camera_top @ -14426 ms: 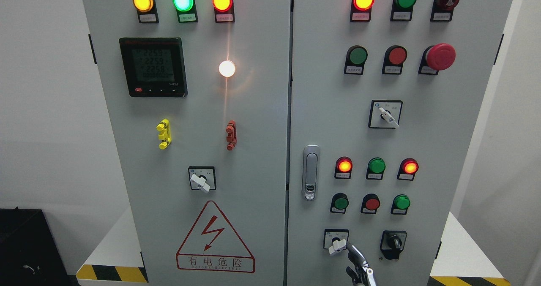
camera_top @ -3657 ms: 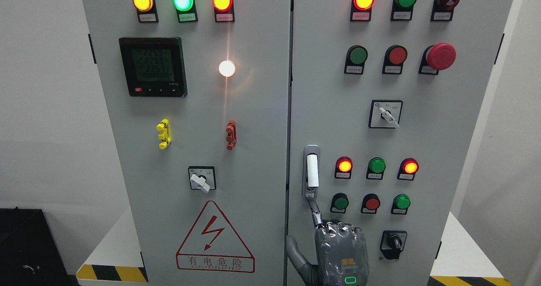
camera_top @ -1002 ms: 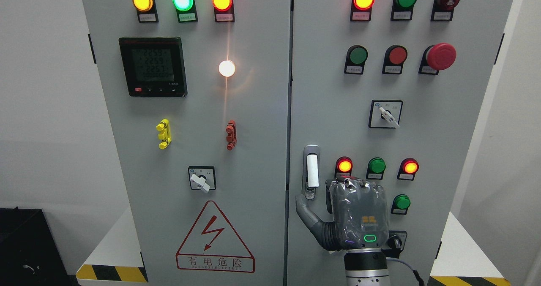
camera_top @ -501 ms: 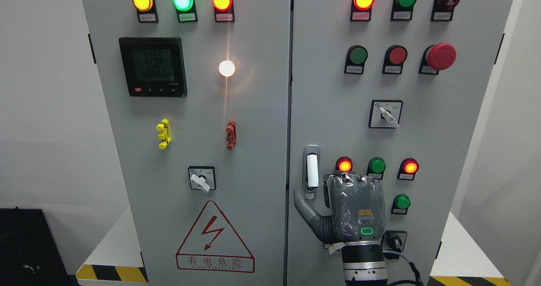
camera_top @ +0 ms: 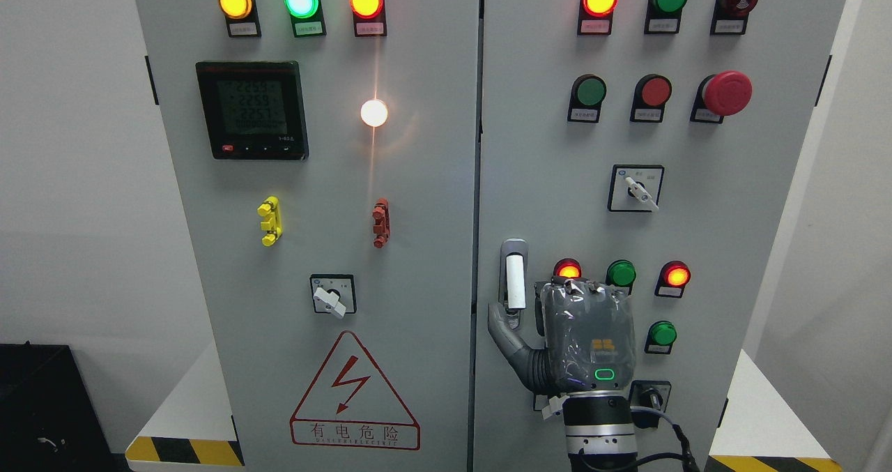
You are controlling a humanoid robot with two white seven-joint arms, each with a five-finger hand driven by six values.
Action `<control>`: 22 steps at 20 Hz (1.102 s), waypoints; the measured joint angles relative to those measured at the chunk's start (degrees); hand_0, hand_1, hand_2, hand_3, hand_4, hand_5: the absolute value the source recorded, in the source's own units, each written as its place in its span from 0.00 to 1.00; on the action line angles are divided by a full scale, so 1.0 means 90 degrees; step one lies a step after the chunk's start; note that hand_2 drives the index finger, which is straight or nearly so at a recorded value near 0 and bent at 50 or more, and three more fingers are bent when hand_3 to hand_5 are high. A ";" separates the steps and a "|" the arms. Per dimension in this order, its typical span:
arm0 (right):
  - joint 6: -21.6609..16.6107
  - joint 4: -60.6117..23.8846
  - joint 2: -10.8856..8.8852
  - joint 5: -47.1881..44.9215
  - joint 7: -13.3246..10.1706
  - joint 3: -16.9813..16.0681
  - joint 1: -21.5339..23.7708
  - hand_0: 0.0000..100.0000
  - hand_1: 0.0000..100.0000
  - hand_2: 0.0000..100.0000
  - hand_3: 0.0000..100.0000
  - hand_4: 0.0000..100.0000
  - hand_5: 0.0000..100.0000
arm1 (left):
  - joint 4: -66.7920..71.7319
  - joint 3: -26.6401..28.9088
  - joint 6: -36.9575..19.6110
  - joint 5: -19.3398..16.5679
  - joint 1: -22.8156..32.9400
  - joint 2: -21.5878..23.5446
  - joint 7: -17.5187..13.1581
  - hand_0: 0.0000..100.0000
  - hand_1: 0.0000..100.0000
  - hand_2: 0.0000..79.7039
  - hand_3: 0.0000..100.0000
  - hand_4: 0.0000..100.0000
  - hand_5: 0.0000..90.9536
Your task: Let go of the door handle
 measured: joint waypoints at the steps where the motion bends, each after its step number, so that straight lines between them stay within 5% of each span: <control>1: 0.0000 0.0009 0.0000 0.0000 0.0000 -0.0001 -0.0008 0.35 0.27 1.00 1.00 1.00 1.00 | 0.0000 0.0000 0.0000 0.0000 0.0000 0.0000 0.0000 0.12 0.56 0.00 0.00 0.00 0.00; 22: 0.0080 0.0084 0.0008 -0.0004 -0.0003 -0.0019 -0.0049 0.47 0.33 1.00 1.00 1.00 1.00 | 0.0000 0.0000 0.0000 0.0000 0.0000 0.0000 0.0000 0.12 0.56 0.00 0.00 0.00 0.00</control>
